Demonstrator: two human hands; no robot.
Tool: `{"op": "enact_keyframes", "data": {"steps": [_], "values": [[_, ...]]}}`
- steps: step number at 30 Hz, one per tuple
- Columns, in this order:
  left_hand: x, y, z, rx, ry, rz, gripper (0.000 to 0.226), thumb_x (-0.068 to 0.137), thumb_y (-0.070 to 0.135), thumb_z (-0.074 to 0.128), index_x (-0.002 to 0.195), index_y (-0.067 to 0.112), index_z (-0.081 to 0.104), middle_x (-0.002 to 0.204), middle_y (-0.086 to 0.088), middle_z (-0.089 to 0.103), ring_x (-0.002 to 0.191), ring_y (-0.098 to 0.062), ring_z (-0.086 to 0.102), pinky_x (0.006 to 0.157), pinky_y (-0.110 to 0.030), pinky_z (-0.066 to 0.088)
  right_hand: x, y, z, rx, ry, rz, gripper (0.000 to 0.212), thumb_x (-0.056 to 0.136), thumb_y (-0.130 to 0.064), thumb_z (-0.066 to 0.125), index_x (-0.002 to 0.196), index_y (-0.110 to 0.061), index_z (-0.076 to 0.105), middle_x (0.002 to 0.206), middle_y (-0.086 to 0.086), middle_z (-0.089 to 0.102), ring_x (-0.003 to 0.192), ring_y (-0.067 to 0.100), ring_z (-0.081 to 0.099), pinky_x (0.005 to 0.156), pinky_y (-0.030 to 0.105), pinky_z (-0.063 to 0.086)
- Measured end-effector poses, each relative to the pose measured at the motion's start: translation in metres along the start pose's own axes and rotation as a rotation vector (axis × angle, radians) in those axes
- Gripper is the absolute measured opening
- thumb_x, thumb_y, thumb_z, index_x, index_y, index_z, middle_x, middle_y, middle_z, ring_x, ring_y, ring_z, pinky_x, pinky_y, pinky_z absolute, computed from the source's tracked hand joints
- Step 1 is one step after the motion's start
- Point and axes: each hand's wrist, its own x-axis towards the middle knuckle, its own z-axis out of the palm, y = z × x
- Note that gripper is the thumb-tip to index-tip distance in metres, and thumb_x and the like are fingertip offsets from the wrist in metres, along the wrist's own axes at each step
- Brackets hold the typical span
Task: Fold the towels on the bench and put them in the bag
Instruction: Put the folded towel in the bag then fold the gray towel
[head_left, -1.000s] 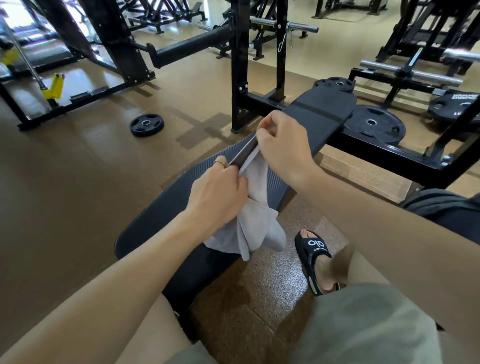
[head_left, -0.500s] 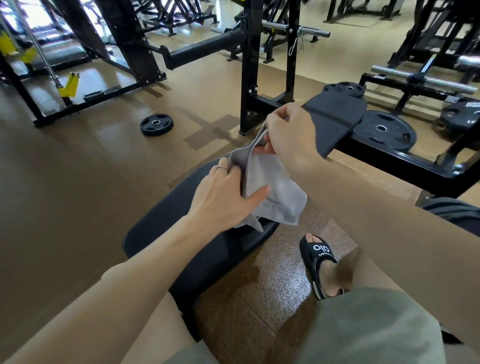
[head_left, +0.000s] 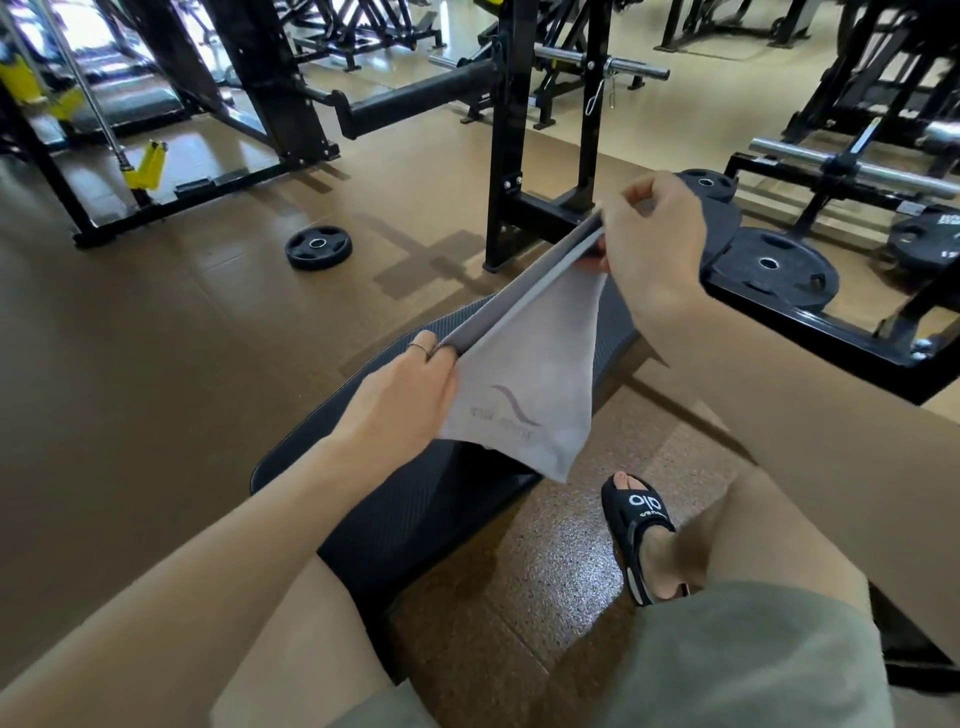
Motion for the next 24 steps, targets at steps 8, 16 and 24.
{"op": "enact_keyframes", "data": {"steps": [8,16,24], "values": [[0.011,-0.03,-0.069,-0.103,0.208,0.174,0.018,0.105,0.026,0.051,0.097,0.011,0.058,0.097,-0.002,0.05,0.077,-0.022,0.053,0.069,-0.038,0.049,0.027,0.034,-0.016,-0.338,-0.168,0.121,0.009,0.097,-0.015,0.054,0.103,-0.008,0.057,0.101,0.008,0.063,0.081,0.03,0.07,0.066,0.041,0.063],[0.043,-0.01,-0.112,-0.213,0.007,0.377,0.009,0.095,0.025,0.07,0.094,0.016,0.071,0.088,0.009,0.067,0.08,-0.009,0.06,0.077,-0.027,0.047,-0.054,-0.011,0.015,-0.198,-1.053,-0.248,0.06,0.079,-0.004,0.066,0.134,-0.024,0.051,0.131,-0.005,0.057,0.125,0.007,0.053,0.101,0.026,0.048],[0.028,-0.016,-0.114,-0.474,-0.075,0.139,0.019,0.09,0.023,0.074,0.099,0.027,0.058,0.092,0.01,0.068,0.086,-0.013,0.067,0.075,-0.034,0.056,-0.065,0.004,0.018,-0.058,-0.871,-0.228,0.019,0.088,-0.004,0.065,0.106,-0.007,0.068,0.098,0.015,0.073,0.098,0.034,0.069,0.09,0.057,0.053]]}}
